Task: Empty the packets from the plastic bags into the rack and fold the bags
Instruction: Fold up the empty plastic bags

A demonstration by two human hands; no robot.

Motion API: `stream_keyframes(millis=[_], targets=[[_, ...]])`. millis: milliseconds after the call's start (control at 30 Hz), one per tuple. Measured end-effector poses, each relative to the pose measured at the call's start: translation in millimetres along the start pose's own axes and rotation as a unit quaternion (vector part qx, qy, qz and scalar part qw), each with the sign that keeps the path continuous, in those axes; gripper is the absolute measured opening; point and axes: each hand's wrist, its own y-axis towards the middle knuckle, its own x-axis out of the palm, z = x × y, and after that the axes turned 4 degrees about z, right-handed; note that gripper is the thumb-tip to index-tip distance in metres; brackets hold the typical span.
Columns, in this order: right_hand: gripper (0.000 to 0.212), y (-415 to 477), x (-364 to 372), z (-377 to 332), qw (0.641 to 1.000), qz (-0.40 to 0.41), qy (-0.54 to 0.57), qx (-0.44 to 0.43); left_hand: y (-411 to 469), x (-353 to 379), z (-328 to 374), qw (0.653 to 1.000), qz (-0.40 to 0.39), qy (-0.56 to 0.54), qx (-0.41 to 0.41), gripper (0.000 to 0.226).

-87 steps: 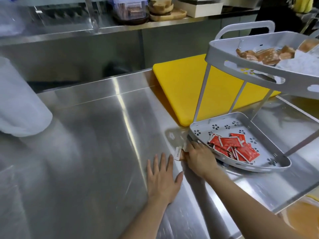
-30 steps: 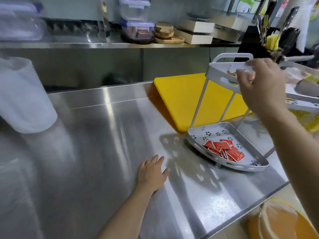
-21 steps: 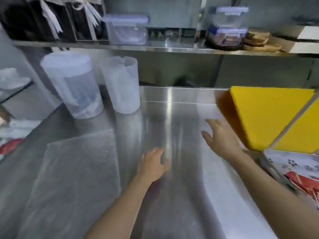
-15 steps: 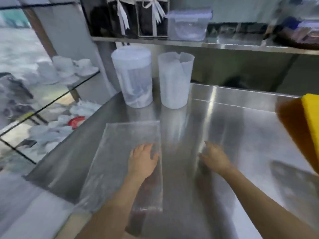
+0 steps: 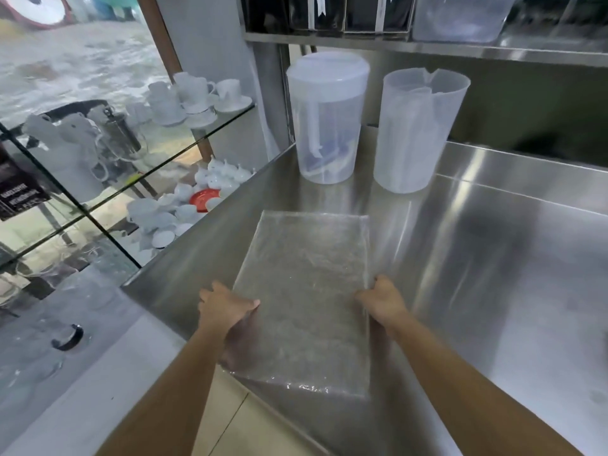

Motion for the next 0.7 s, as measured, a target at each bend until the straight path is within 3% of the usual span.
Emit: stream_keyframes(millis=[67,167,267,367,467,567,700], targets=[[0.024,2,-2,1,1.000,-0.003,0.020,0.021,4,6,7,0.997,-0.040,-0.072,0.000,0.088],[0.002,5,-11,8,0.998,0.005,0.049,0.038,-9,7,24,0.981,-0.126,-0.144,-0.026,0.042],[0.024,7,-29,16,0.993,-0.024,0.091,0.066,-9,14,35,0.970,-0.191,-0.143,-0.040,0.041],[0.016,8,-47,25,0.990,-0.063,0.099,0.072,-7,18,44,0.967,-0.199,-0.159,-0.019,0.033],[0.007,11,-61,37,0.974,-0.094,0.158,0.129,-18,22,54,0.949,-0.240,-0.207,-0.011,0.010],[0.016,12,-71,49,0.960,-0.091,0.208,0.163,-25,29,55,0.910,-0.325,-0.255,-0.047,0.009],[0.009,7,-86,65,0.943,-0.123,0.256,0.173,-30,35,54,0.914,-0.325,-0.239,-0.036,0.006]])
